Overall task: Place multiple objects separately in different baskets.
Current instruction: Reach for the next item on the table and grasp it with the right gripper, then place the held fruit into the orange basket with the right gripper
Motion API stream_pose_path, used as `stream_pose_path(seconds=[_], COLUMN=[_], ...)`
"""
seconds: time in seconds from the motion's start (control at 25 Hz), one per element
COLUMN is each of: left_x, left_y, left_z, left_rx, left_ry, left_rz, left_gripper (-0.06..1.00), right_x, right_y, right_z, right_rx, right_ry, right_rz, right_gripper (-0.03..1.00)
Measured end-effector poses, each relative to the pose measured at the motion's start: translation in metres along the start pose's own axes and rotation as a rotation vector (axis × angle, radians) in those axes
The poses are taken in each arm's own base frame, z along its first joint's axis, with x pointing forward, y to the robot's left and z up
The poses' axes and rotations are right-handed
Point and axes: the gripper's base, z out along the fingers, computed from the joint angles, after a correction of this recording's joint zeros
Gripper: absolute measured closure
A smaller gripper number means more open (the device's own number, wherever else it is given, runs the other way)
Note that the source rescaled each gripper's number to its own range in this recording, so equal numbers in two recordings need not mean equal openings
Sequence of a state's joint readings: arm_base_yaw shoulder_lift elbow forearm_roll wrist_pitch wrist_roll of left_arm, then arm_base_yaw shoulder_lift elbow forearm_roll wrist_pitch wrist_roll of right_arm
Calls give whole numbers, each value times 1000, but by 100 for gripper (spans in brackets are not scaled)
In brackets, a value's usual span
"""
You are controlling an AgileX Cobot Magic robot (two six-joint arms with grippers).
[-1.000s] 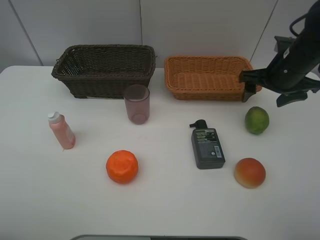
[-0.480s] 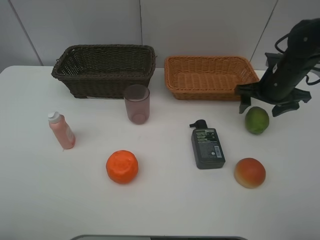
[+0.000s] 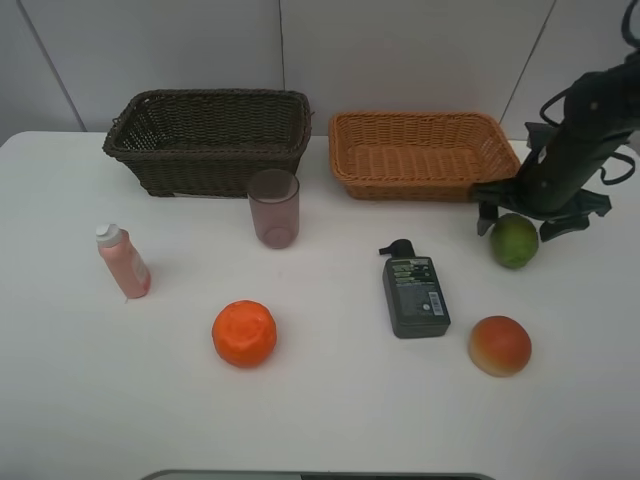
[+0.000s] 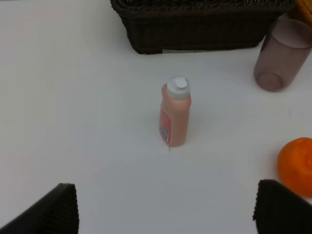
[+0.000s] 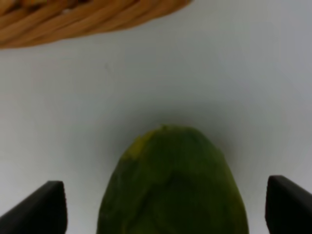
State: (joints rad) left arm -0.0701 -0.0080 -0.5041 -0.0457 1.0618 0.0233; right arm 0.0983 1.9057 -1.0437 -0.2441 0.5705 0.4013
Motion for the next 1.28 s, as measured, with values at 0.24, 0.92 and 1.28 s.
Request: stream_pose_path(seconds=[0.24,0.92,1.28], left_x=[0,0,0], left_y=[0,0,0], left_z=[0,0,0], left_rx=[0,0,0], left_ry=[0,0,0], left_rz=[0,0,0], left_gripper=[3,3,3], right_x=[3,4,4], right_y=[2,3,3], right_z=[16,26,26], right_rx=[3,2,2], right_ry=[33,46,46], right_rz=[-6,-6,-6], right_gripper=[23,95,95])
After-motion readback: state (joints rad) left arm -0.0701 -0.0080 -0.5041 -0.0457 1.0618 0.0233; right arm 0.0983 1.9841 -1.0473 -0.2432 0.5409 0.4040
